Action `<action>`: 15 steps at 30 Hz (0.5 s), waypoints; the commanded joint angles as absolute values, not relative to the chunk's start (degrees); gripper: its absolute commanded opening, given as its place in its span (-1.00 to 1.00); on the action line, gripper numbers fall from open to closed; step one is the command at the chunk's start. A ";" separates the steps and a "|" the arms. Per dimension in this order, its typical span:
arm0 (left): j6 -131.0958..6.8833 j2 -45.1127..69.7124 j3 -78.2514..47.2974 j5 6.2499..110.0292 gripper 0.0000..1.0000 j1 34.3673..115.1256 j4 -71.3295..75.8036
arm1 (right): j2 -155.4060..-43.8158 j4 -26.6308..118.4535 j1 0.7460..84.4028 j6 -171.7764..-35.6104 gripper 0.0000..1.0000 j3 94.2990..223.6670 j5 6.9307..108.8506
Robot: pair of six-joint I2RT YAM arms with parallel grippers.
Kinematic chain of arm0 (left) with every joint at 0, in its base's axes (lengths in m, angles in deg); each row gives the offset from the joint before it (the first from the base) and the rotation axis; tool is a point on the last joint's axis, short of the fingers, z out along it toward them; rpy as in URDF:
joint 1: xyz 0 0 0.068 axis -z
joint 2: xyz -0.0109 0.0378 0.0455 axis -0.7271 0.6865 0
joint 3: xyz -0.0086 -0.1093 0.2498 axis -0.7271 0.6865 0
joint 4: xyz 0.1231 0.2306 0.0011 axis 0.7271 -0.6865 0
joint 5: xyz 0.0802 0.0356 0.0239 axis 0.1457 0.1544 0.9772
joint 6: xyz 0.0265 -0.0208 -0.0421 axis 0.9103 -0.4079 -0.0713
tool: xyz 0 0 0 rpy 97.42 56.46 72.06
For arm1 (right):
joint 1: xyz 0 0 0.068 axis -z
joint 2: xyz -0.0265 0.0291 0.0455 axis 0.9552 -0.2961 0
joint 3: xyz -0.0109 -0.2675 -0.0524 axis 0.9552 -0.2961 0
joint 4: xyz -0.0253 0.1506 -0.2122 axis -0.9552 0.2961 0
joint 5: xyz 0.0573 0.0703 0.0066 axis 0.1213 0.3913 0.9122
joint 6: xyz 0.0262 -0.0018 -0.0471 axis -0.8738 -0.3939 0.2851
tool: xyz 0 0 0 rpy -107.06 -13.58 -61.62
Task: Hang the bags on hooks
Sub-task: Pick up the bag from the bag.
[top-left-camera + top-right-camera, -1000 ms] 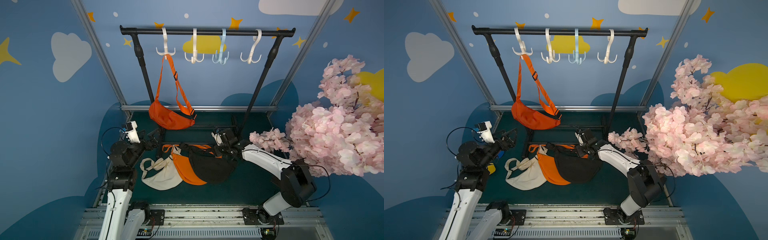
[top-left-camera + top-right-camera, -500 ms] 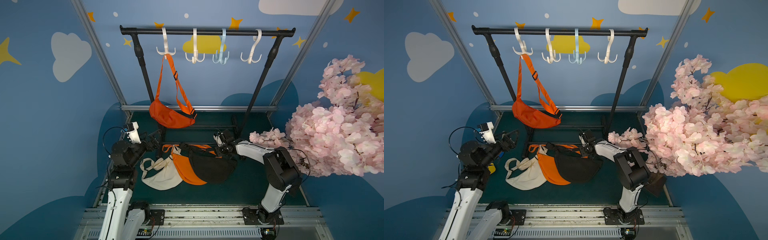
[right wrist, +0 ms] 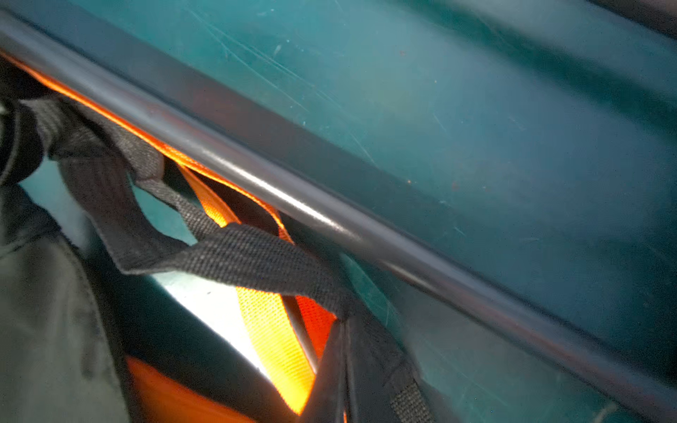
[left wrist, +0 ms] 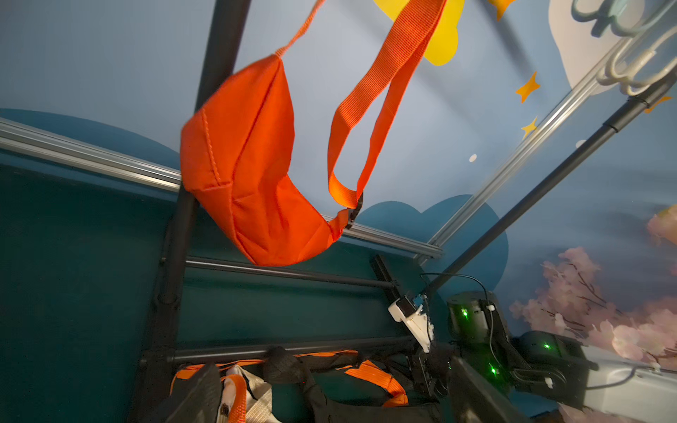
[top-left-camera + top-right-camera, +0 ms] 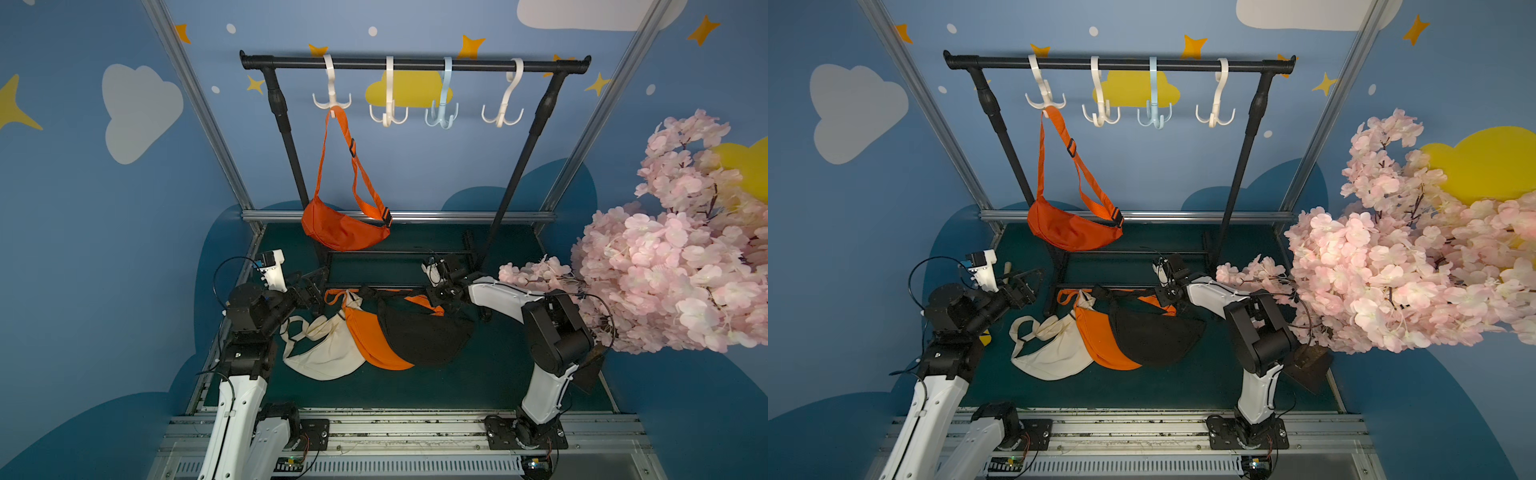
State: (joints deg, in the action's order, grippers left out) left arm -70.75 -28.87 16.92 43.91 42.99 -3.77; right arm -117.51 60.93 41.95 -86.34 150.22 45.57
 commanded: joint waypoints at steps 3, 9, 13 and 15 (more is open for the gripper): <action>-66.25 -26.43 16.60 38.03 0.85 46.68 -4.09 | -110.23 60.39 41.99 -85.78 -1.00 150.82 47.16; -60.07 -23.23 16.32 45.33 0.83 58.14 -6.26 | -101.98 60.92 40.77 -85.34 -1.00 151.84 48.01; -56.69 -18.88 16.41 51.88 0.84 67.48 -4.88 | -97.23 61.18 39.12 -84.89 -1.00 152.84 48.14; -55.33 -15.63 16.73 54.32 0.84 72.10 -2.63 | -95.51 62.03 38.19 -84.68 -1.00 153.93 48.44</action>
